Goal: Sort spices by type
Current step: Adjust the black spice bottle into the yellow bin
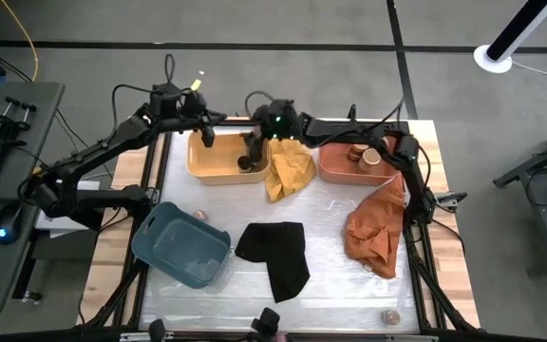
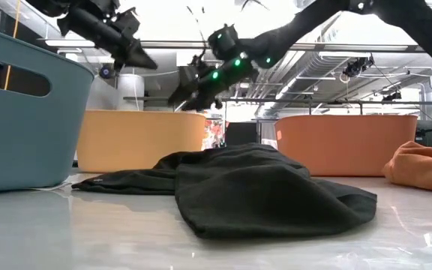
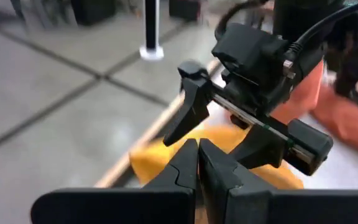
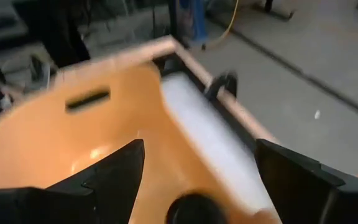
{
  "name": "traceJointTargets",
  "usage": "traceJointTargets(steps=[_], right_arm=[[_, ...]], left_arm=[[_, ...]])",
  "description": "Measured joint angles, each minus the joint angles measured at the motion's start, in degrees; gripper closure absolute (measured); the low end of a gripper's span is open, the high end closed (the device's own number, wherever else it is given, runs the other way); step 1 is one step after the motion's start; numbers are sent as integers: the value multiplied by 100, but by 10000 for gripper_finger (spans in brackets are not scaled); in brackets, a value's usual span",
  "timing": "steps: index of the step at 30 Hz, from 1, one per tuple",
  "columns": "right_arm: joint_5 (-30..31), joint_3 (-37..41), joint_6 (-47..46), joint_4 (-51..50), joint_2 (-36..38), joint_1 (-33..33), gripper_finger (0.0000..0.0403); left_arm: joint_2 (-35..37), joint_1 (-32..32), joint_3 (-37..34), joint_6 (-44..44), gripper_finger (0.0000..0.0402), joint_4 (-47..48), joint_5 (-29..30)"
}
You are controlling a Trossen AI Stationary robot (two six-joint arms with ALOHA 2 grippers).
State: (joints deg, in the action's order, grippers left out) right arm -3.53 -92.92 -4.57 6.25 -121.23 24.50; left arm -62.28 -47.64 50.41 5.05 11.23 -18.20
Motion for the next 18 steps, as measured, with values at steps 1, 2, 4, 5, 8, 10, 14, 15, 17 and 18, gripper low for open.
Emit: traceJointTargets(steps=[1, 2, 4, 5, 8, 10, 14, 15, 17, 18], right_arm=[[0, -1, 24, 32, 94, 49, 102], [0, -2, 31, 25, 184, 99, 102], [2, -2, 32, 32, 345, 205, 102], [4, -2, 32, 38, 419, 252, 102], [7, -2, -155, 95, 686, 392, 102], [7, -2, -504, 58, 836, 477, 101], [7, -4, -1088, -126, 907, 550, 101], [-13, -4, -1216, -172, 907, 552, 101], [-393, -4, -1302, -430, 914, 555, 101], [-688, -4, -1251, -575, 915, 558, 101]], left_arm=[[30, -18, 8, -18, 401, -167, -2], [59, -40, 11, -32, 401, -306, -3], [115, -70, 11, -31, 401, -436, -2], [142, -76, 11, -36, 401, -464, 0], [230, -76, 11, -39, 401, -419, -4], [258, -61, 11, -30, 401, -255, -44], [156, 55, 9, 232, 401, 459, -608], [91, 121, 9, 322, 401, 688, -729], [-57, 272, 0, 470, 401, 1033, -805], [-134, 362, -2, 553, 401, 1112, -848]])
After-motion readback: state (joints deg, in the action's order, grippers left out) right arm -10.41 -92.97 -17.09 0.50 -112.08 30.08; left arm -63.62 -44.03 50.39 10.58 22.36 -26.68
